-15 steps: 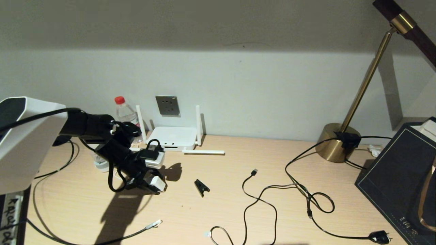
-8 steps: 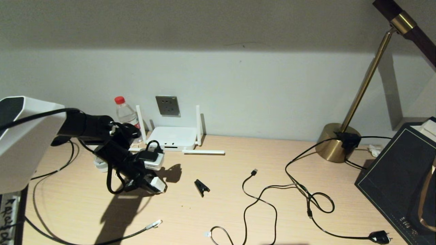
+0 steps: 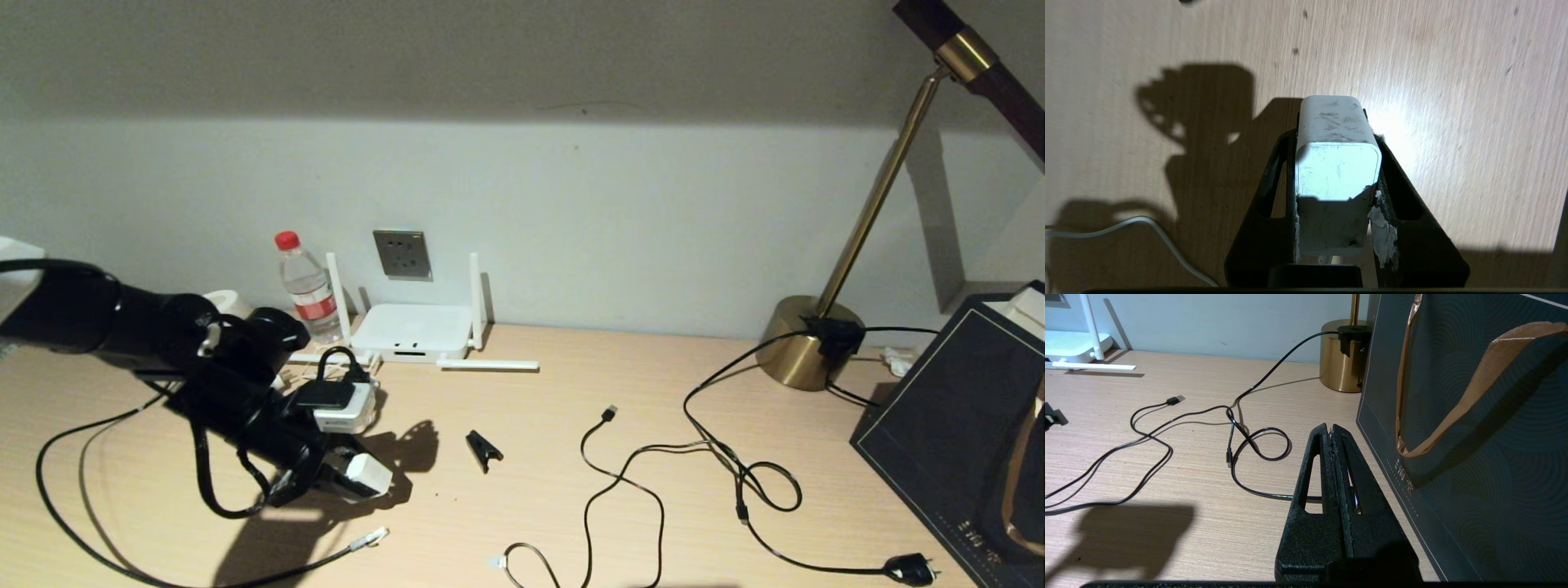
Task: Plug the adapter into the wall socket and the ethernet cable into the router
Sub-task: Align plug and socket
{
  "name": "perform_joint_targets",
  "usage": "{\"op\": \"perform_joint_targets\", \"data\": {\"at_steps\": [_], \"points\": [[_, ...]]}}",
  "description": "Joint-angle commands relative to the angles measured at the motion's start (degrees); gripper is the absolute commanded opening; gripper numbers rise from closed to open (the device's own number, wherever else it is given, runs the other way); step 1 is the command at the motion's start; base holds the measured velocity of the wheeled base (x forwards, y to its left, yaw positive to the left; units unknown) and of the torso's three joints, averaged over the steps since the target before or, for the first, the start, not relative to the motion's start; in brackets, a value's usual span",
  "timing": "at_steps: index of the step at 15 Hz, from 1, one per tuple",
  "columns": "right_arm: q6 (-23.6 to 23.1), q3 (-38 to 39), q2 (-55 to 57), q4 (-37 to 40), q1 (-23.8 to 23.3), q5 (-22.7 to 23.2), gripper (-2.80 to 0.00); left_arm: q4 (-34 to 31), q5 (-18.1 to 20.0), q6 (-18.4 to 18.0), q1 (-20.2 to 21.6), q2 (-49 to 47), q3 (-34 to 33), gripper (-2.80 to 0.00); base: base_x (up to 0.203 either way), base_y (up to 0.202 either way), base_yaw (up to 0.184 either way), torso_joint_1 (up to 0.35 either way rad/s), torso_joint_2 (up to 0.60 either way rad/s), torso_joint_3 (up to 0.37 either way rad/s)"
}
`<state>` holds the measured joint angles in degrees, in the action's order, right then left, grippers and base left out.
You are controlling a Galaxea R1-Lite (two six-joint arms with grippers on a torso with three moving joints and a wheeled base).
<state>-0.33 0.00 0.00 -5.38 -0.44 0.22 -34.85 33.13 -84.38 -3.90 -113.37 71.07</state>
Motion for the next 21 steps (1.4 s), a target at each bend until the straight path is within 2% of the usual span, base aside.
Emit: {"op": "perform_joint_targets", "data": {"at_steps": [1,2,5,6,8,9,10,11,12,14,15,16,21], "points": [[-0.02,2.02,0.06,-0.07,0.00,0.04,-2.80,8.21,0.71,5.60,-1.83,12.66,-8.66,-2.80,0.000,0.000,0.000,0.000,0.00,0.000],[-0.02,2.02,0.06,-0.01,0.00,0.04,-2.80,12.40,0.90,10.91,-3.39,16.76,-10.98,-2.80,0.000,0.000,0.000,0.000,0.00,0.000],[-0.02,2.02,0.08,-0.07,0.00,0.04,-2.80,26.84,0.92,30.92,-8.44,27.42,-15.12,-2.80,0.000,0.000,0.000,0.000,0.00,0.000],[-0.02,2.02,0.09,-0.07,0.00,0.04,-2.80,31.48,0.65,36.03,-9.08,29.67,-15.87,-2.80,0.000,0.000,0.000,0.000,0.00,0.000],[-0.02,2.02,0.00,-0.07,0.00,0.04,-2.80,35.91,-0.71,41.12,-9.34,31.47,-16.29,-2.80,0.000,0.000,0.000,0.000,0.00,0.000],[-0.02,2.02,0.07,-0.07,0.00,0.04,-2.80,36.54,-1.64,44.68,-9.31,31.90,-16.51,-2.80,0.000,0.000,0.000,0.000,0.00,0.000],[-0.02,2.02,0.07,-0.07,0.00,0.04,-2.80,37.27,-3.19,50.00,-9.30,32.03,-16.47,-2.80,0.000,0.000,0.000,0.000,0.00,0.000],[-0.02,2.02,0.01,-0.07,0.00,0.04,-2.80,39.35,-5.82,56.96,-9.28,31.98,-16.51,-2.80,0.000,0.000,0.000,0.000,0.00,0.000],[-0.02,2.02,0.00,-0.07,0.00,0.04,-2.80,42.63,-8.39,65.45,-9.30,31.65,-16.71,-2.80,0.000,0.000,0.000,0.000,0.00,0.000],[-0.02,2.02,0.00,-0.07,0.00,0.04,-2.80,51.43,-12.08,80.84,-9.36,30.03,-17.58,-2.80,0.000,0.000,0.000,0.000,0.00,0.000],[-0.02,2.02,0.00,-0.07,0.00,0.04,-2.80,56.80,-14.69,84.41,-9.18,27.85,-18.74,-2.80,0.000,0.000,0.000,0.000,0.00,0.000],[-0.02,2.02,0.08,-0.07,0.00,0.04,-2.80,61.80,-17.57,85.28,-9.10,25.51,-20.21,-2.80,0.000,0.000,0.000,0.000,0.00,0.000],[-0.02,2.02,0.00,-0.07,0.00,0.04,-2.80,88.74,-26.12,85.88,-9.09,7.62,-22.62,-2.80,0.000,0.000,0.000,0.000,0.00,0.000]]}}
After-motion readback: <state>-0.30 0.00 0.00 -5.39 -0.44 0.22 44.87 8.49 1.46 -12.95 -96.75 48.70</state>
